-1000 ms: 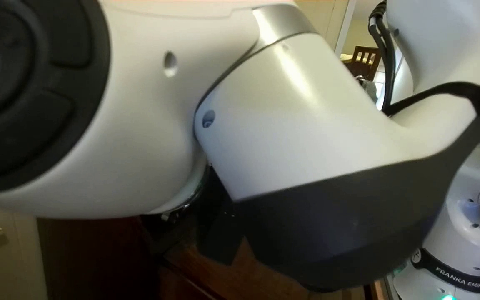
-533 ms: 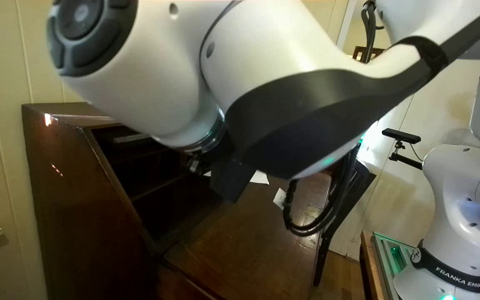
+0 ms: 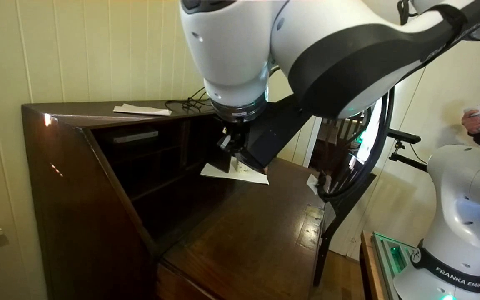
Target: Move the blue book to the left then place it on the upper shelf of the cabinet.
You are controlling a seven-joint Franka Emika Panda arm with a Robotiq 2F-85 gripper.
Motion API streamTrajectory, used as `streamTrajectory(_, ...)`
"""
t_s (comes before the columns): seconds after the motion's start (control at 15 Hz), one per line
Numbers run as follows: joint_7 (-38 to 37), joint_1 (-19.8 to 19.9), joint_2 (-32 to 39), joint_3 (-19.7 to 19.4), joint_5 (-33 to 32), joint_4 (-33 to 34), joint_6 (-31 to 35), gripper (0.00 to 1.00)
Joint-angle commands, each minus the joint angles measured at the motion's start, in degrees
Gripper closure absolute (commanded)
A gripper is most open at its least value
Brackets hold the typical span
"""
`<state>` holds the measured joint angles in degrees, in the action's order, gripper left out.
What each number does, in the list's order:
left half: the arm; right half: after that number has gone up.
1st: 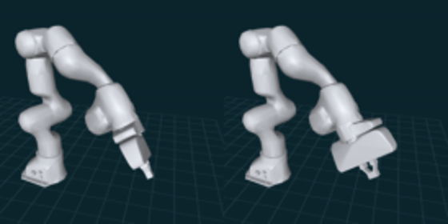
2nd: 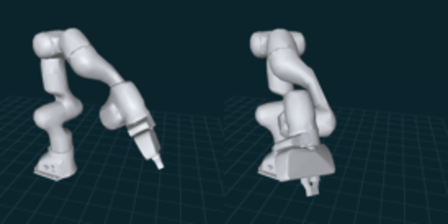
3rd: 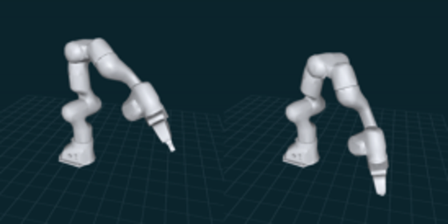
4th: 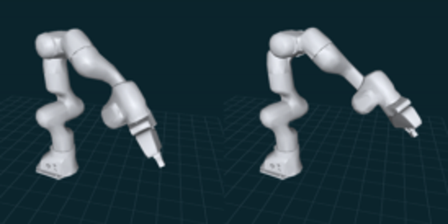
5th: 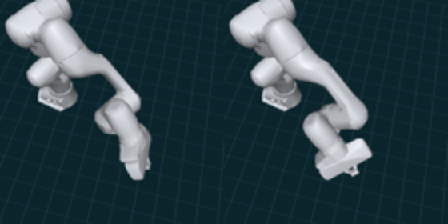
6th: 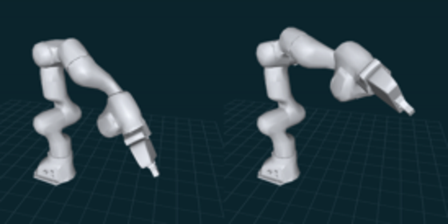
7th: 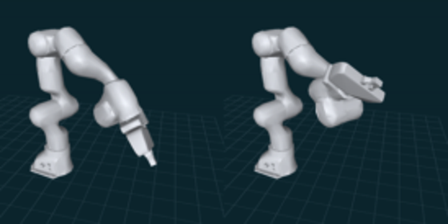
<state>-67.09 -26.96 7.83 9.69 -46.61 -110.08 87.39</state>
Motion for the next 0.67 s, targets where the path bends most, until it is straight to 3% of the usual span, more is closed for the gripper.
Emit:
streamTrajectory(0.0, 0.1, 4.8, -9.6, 2.4, -4.9, -12.7, 10.9, 0.93)
streamTrajectory(0.2, 5.1, 6.7, -11.5, 3.3, -9.7, -17.1, 15.6, 0.93)
streamTrajectory(0.6, 18.1, 6.6, -8.6, 6.3, -10.4, -18.2, 12.5, 0.93)
